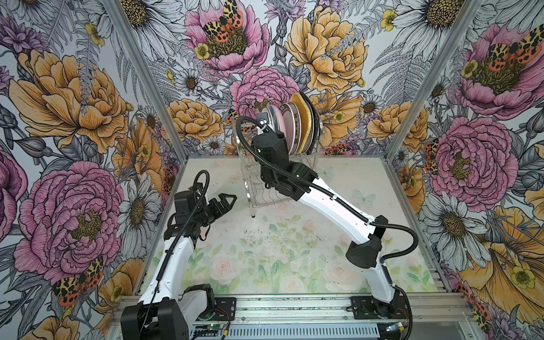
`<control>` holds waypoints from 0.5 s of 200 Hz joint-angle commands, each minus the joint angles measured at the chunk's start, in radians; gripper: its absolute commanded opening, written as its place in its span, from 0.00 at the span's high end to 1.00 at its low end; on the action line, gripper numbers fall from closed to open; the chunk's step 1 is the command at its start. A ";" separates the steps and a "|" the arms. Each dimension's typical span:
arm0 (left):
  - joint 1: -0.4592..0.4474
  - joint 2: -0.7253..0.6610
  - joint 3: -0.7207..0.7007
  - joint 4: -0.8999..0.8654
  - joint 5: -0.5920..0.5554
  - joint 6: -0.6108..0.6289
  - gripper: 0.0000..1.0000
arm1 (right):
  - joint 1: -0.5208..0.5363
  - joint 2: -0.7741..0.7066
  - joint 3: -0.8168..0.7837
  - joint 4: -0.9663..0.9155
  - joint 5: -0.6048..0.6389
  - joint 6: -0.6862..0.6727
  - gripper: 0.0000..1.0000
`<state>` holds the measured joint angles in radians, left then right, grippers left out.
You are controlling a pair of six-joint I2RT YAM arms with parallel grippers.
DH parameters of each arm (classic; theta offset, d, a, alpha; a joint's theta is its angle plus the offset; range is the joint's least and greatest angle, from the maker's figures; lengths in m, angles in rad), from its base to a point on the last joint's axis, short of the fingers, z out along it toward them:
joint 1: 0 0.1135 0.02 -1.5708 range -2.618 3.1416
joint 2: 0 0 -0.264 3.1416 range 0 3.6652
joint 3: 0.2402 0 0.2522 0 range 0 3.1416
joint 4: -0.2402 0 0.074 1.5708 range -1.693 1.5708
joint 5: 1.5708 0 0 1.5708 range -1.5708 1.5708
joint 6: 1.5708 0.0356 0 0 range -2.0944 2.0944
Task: Load plates into a dish rack
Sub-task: Place the plate on the dish rack.
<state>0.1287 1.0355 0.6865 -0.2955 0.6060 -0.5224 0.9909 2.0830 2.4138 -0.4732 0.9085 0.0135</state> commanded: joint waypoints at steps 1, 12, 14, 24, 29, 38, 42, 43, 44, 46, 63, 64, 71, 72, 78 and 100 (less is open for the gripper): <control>-0.002 -0.021 0.010 0.017 -0.037 0.033 0.01 | 0.016 -0.135 -0.115 0.010 -0.014 0.043 0.41; -0.008 -0.022 0.016 0.015 -0.046 0.041 0.01 | 0.018 -0.198 -0.204 0.010 -0.021 0.068 0.40; -0.010 -0.022 0.017 0.016 -0.047 0.042 0.01 | 0.018 -0.210 -0.220 0.010 -0.022 0.072 0.40; -0.014 -0.023 0.020 0.012 -0.057 0.049 0.01 | 0.017 -0.266 -0.303 0.010 -0.026 0.094 0.38; -0.016 -0.024 0.023 0.009 -0.064 0.053 0.01 | 0.017 -0.297 -0.344 0.010 -0.028 0.104 0.38; -0.022 -0.027 0.024 0.008 -0.075 0.060 0.01 | 0.015 -0.349 -0.418 0.010 -0.037 0.123 0.36; -0.022 -0.028 0.024 0.007 -0.080 0.062 0.01 | 0.012 -0.373 -0.453 0.010 -0.043 0.137 0.35; -0.023 -0.028 0.025 0.007 -0.081 0.063 0.01 | 0.011 -0.379 -0.462 0.010 -0.045 0.140 0.35; -0.024 -0.029 0.024 0.007 -0.082 0.063 0.01 | 0.010 -0.385 -0.470 0.010 -0.047 0.143 0.35; -0.024 -0.030 0.025 0.007 -0.085 0.065 0.01 | 0.009 -0.396 -0.487 0.010 -0.052 0.148 0.34; -0.030 -0.036 0.027 0.006 -0.105 0.076 0.01 | -0.018 -0.486 -0.615 -0.009 -0.106 0.204 0.32; -0.029 -0.036 0.027 0.006 -0.106 0.077 0.01 | -0.019 -0.492 -0.623 -0.010 -0.108 0.206 0.32; -0.033 -0.036 0.029 0.006 -0.115 0.084 0.01 | -0.035 -0.523 -0.668 -0.018 -0.130 0.230 0.30; -0.034 -0.035 0.030 0.006 -0.117 0.085 0.01 | -0.038 -0.527 -0.674 -0.021 -0.136 0.234 0.30; -0.038 -0.033 0.033 0.005 -0.123 0.090 0.01 | -0.056 -0.553 -0.710 -0.029 -0.167 0.252 0.30; -0.056 -0.020 0.048 0.001 -0.161 0.121 0.01 | -0.128 -0.629 -0.832 -0.048 -0.258 0.302 0.29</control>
<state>0.0914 1.0161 0.6903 -0.2970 0.5106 -0.4603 0.9268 1.5280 1.6794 -0.4873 0.7677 0.2176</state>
